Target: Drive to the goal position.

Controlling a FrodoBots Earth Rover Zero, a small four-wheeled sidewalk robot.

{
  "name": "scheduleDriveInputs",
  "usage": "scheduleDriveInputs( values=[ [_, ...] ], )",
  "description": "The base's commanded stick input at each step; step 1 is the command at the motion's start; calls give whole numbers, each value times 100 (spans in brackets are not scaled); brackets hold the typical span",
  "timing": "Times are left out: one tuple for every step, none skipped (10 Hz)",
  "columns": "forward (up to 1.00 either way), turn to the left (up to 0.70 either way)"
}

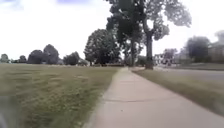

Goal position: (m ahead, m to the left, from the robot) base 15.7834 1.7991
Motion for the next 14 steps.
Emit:
scheduleDriveInputs(
  values=[
    [100,0],
    [100,0],
    [100,0],
    [100,0],
    [100,0],
    [100,0],
    [100,0],
    [100,0],
    [100,0],
    [100,0],
    [100,0],
    [100,0],
    [100,0],
    [100,0]
  ],
)
